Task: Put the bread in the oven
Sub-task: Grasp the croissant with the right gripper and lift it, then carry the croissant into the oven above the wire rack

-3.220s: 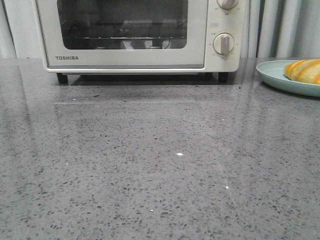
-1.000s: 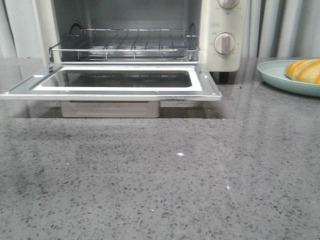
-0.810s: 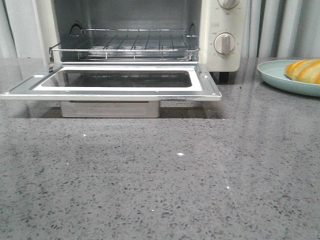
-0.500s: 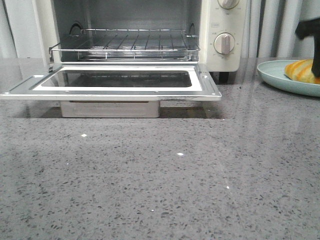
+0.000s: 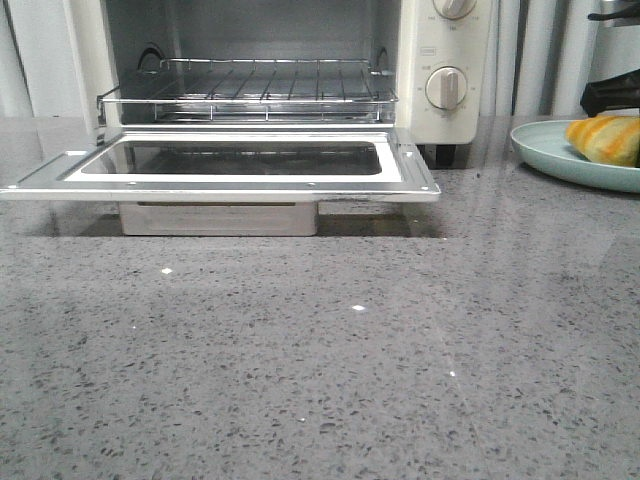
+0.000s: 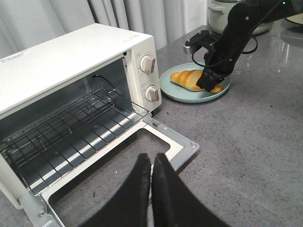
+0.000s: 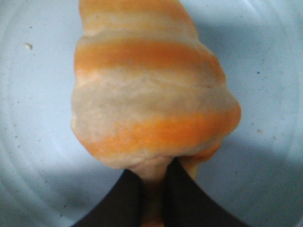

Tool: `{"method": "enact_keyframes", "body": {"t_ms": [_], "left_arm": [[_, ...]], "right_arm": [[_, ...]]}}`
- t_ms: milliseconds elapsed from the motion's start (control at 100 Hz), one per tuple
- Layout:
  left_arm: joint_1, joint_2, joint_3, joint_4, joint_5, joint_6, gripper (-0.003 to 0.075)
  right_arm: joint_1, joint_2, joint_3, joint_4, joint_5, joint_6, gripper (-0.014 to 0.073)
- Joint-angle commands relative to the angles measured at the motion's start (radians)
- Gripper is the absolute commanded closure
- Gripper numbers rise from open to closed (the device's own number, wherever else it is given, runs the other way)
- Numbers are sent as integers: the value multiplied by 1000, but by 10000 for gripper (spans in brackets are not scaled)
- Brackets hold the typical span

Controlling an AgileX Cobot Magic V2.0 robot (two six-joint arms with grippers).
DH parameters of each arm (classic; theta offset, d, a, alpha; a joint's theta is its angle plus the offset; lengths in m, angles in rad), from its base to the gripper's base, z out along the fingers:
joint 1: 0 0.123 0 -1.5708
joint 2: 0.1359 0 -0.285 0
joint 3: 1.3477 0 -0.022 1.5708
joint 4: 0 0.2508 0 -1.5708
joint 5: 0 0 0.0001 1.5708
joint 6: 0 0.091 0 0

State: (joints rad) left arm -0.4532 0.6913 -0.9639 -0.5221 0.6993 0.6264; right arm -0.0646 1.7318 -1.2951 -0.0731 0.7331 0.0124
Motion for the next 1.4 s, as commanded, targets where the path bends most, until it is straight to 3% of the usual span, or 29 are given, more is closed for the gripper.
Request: {"method": "enact_keyframes", "body": {"t_ms": [0,270,420,560,670,810,940,1170,1390], "left_arm": [[0,-3,-24,-26,-90,-9,742],[0,-58,-22,-12,-169,-9,742],[0,-58,-20,-7,-195,-9,742],[0,-58,-18,-7,-284,-9,742],[0,-58,-18,-7,-335,-9,742],[0,-58,-16,-7,-335,-9,742],[0,-58,-16,-7,-333,-9,742],[0,-58,-12,-7,-287,-9,742],[0,-58,-12,-7,-270,-9,742]], "right_arm": [[-1,-56,-34,24,-16,9,657],[75,-430,-119,24,69,-23,657],[246,-607,-119,62,74,-80,657],[456,-640,-119,136,42,-148,657],[596,-584,-119,133,44,-148,657],[670,-465,-120,133,4,-148,657],[677,-319,-177,131,-11,-148,657],[677,-53,-426,73,50,-148,657],[669,122,-607,-60,92,-121,657]]}}
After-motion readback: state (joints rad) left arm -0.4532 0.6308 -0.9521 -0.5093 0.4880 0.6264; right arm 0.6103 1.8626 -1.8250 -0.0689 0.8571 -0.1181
